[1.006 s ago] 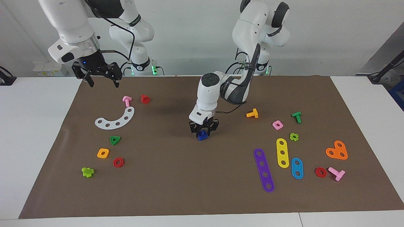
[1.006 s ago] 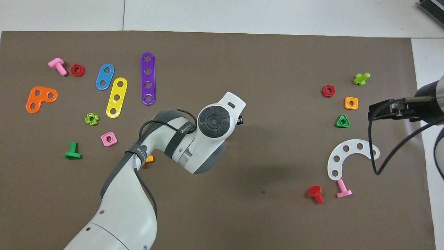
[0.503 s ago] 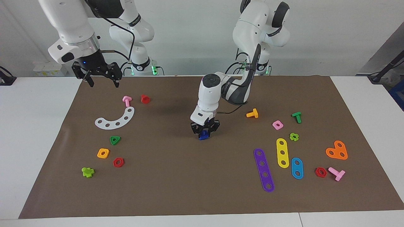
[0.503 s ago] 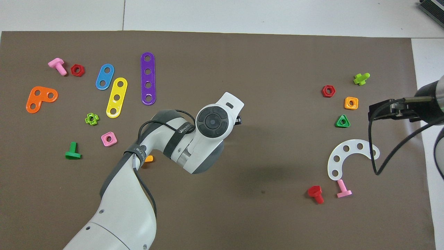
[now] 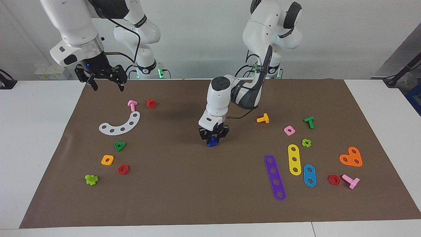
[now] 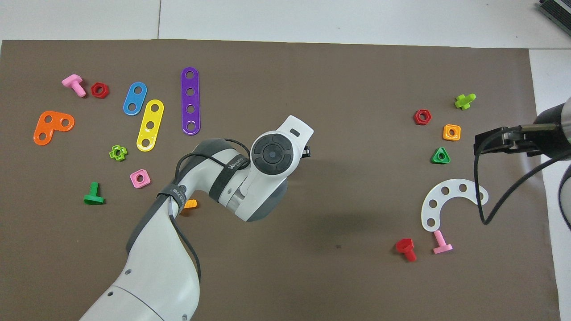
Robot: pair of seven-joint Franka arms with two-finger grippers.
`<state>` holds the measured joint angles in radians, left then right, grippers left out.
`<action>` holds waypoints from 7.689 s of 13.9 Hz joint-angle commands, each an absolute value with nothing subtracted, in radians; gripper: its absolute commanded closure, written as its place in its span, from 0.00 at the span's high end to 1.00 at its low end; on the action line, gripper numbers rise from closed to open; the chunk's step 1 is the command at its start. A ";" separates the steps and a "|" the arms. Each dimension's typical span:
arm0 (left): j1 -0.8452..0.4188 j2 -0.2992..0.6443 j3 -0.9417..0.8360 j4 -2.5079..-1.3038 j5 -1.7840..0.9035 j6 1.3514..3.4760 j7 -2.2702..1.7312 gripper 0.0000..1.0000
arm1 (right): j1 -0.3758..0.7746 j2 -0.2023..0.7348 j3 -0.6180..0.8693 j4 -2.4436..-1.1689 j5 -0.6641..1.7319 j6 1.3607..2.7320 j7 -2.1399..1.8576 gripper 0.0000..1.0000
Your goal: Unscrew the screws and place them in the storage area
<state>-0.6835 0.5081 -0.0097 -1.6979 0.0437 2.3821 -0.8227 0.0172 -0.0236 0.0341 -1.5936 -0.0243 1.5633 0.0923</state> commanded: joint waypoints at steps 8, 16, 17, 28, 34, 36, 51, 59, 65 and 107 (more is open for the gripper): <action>-0.559 0.565 -0.008 -1.365 -0.029 1.965 -0.793 0.00 | 0.103 -0.037 0.049 -1.661 -0.025 1.702 0.210 0.99; -0.289 0.463 -0.003 -1.492 -0.123 1.868 -0.223 0.00 | 0.320 0.151 0.049 -1.694 -0.044 1.969 0.432 0.98; -0.269 0.445 -0.003 -1.546 -0.123 1.888 -0.143 0.00 | 0.356 0.190 0.049 -1.692 -0.051 2.008 0.464 0.98; -0.252 0.327 -0.002 -1.921 -0.123 2.204 0.029 1.00 | 0.469 0.480 0.051 -1.589 -0.090 2.195 0.589 0.92; -0.120 0.247 0.002 -1.824 -0.117 1.949 0.098 1.00 | 0.529 0.557 0.049 -1.594 -0.135 2.321 0.640 0.79; -0.069 0.195 0.005 -1.830 -0.106 1.873 0.136 1.00 | 0.543 0.577 0.049 -1.604 -0.153 2.356 0.672 0.75; -0.021 0.000 0.008 -1.619 0.002 1.629 0.130 1.00 | 0.552 0.571 0.051 -1.611 -0.156 2.270 0.732 0.05; -0.024 0.152 0.008 -1.391 0.021 1.482 0.130 1.00 | 0.398 0.347 0.049 -1.773 -0.141 2.227 0.606 0.00; -0.026 0.107 0.008 -1.496 0.029 1.546 0.123 1.00 | 0.184 0.276 0.051 -1.916 -0.140 2.283 0.440 0.00; -0.017 0.092 0.009 -1.520 0.021 1.635 0.132 1.00 | -0.002 -0.040 0.032 -1.615 -0.005 1.603 0.112 1.00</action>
